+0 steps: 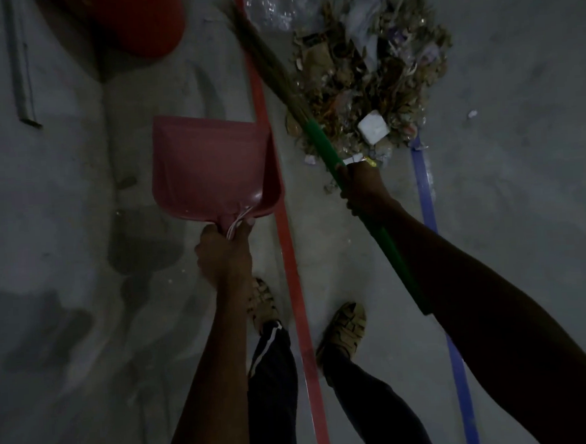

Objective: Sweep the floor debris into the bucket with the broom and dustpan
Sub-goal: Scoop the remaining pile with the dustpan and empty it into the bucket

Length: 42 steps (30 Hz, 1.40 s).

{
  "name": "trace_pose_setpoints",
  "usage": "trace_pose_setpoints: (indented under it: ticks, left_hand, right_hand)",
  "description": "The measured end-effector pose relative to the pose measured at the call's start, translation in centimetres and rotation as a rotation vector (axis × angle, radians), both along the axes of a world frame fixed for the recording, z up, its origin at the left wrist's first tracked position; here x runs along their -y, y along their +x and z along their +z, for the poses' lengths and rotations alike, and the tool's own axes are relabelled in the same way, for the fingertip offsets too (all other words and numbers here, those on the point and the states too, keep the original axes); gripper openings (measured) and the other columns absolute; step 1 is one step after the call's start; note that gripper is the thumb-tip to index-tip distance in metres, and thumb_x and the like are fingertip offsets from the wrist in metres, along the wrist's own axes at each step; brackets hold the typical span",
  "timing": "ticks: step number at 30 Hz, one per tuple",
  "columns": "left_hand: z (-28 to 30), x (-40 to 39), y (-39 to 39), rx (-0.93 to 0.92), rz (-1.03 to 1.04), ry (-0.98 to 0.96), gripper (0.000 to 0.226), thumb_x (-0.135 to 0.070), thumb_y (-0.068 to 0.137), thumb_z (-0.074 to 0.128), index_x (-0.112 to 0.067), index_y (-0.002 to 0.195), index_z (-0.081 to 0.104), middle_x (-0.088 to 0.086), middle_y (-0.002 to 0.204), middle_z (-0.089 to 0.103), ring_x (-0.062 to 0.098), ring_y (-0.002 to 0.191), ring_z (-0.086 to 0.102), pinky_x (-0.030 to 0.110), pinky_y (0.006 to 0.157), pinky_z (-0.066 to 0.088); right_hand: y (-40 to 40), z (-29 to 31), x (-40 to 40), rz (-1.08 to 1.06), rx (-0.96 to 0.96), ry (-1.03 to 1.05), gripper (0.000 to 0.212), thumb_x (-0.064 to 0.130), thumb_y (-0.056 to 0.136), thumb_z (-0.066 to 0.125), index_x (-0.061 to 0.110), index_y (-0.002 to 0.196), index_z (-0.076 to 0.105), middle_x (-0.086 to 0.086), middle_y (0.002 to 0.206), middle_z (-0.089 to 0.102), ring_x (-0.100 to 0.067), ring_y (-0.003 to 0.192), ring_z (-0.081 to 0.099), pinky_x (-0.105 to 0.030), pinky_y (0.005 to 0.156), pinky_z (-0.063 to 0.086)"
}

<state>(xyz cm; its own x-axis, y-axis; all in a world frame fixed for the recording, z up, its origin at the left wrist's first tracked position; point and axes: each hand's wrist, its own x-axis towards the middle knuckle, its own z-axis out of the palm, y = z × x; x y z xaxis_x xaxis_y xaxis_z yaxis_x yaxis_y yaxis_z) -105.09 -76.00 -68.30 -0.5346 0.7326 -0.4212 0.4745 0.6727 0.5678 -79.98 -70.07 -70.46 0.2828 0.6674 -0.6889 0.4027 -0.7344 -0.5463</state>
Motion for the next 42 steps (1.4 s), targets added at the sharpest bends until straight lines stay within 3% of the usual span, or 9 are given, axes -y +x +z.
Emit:
trace_pose_setpoints:
  ticks: [11, 15, 18, 23, 28, 31, 36, 39, 42]
  left_hand:
    - [6.3, -20.4, -6.3, 0.064, -0.207, 0.133, 0.079, -0.082, 0.055, 0.065, -0.01, 0.087, 0.063, 0.011, 0.076, 0.069, 0.03, 0.064, 0.068, 0.044, 0.055, 0.057]
    - [7.7, -28.3, -5.9, 0.013, -0.261, 0.178, 0.06, -0.058, 0.072, 0.077, -0.004, 0.095, 0.066, 0.011, 0.089, 0.071, 0.022, 0.071, 0.061, 0.03, 0.059, 0.041]
    - [6.1, -33.7, -5.2, -0.018, -0.253, 0.193, 0.057, -0.051, 0.077, 0.078, 0.0, 0.101, 0.066, 0.014, 0.097, 0.07, 0.022, 0.076, 0.056, 0.029, 0.064, 0.034]
    - [1.6, -42.3, -3.7, -0.037, -0.211, 0.192, 0.058, -0.051, 0.075, 0.079, -0.001, 0.1, 0.063, 0.015, 0.1, 0.068, 0.033, 0.09, 0.063, 0.029, 0.066, 0.034]
    - [-2.2, -50.0, -3.6, 0.02, -0.217, 0.216, 0.069, -0.067, 0.067, 0.074, -0.009, 0.103, 0.064, 0.011, 0.103, 0.069, 0.031, 0.093, 0.065, 0.041, 0.079, 0.054]
    - [-4.0, -53.8, -4.3, 0.01, -0.251, 0.298, 0.067, -0.056, 0.069, 0.08, -0.006, 0.111, 0.064, 0.013, 0.11, 0.069, 0.031, 0.099, 0.065, 0.039, 0.086, 0.053]
    - [-9.3, -56.9, -7.0, 0.048, -0.233, 0.201, 0.079, -0.086, 0.057, 0.068, -0.014, 0.09, 0.059, 0.024, 0.082, 0.066, 0.045, 0.069, 0.065, 0.055, 0.052, 0.054]
    - [-11.4, -57.4, -8.5, 0.031, -0.228, 0.105, 0.089, -0.095, 0.046, 0.063, -0.016, 0.088, 0.06, 0.018, 0.078, 0.068, 0.041, 0.067, 0.068, 0.057, 0.052, 0.056]
    - [-11.6, -57.6, -9.9, 0.014, -0.285, 0.054, 0.093, -0.098, 0.043, 0.059, -0.015, 0.085, 0.061, 0.013, 0.077, 0.07, 0.037, 0.066, 0.069, 0.055, 0.052, 0.057]
  right_hand:
    - [-6.9, 4.9, -15.8, -0.036, 0.015, 0.131, 0.04, 0.033, 0.108, 0.042, 0.0, 0.09, 0.053, -0.007, 0.064, 0.056, -0.018, 0.046, 0.055, -0.018, 0.033, 0.038]
    - [-5.9, 4.6, -23.7, -0.13, -0.05, 0.18, 0.044, 0.035, 0.104, 0.053, -0.002, 0.083, 0.06, -0.004, 0.054, 0.058, -0.014, 0.041, 0.055, -0.014, 0.033, 0.036]
    - [-4.6, 3.1, -29.4, -0.201, -0.17, 0.165, 0.038, 0.033, 0.099, 0.063, 0.002, 0.079, 0.054, -0.004, 0.049, 0.059, -0.006, 0.031, 0.052, -0.018, 0.033, 0.04]
    - [-2.7, -0.7, -38.1, -0.307, -0.204, 0.122, 0.027, 0.024, 0.101, 0.059, -0.002, 0.101, 0.056, -0.004, 0.047, 0.057, -0.005, 0.029, 0.051, -0.016, 0.031, 0.037]
    - [-1.3, -5.1, -46.3, -0.382, -0.259, 0.066, 0.034, 0.028, 0.1, 0.061, -0.002, 0.114, 0.054, -0.013, 0.069, 0.058, -0.011, 0.034, 0.057, -0.022, 0.035, 0.045]
    - [-1.6, -7.5, -50.6, -0.414, -0.306, 0.002, 0.038, 0.028, 0.101, 0.06, 0.001, 0.124, 0.046, -0.015, 0.075, 0.057, -0.012, 0.031, 0.055, -0.021, 0.034, 0.045]
    - [-3.1, -11.8, -54.7, -0.427, -0.371, -0.099, 0.044, 0.029, 0.1, 0.061, 0.0, 0.127, 0.042, -0.014, 0.082, 0.061, -0.019, 0.049, 0.06, -0.023, 0.038, 0.048]
    - [-3.5, -14.0, -53.5, -0.545, -0.416, -0.104, 0.034, 0.025, 0.101, 0.06, 0.002, 0.119, 0.042, -0.015, 0.082, 0.054, -0.021, 0.054, 0.058, -0.022, 0.037, 0.047]
    - [-4.0, -14.5, -50.7, -0.663, -0.408, -0.038, 0.02, 0.018, 0.103, 0.054, 0.002, 0.111, 0.044, -0.015, 0.063, 0.054, -0.015, 0.033, 0.055, -0.019, 0.032, 0.042]
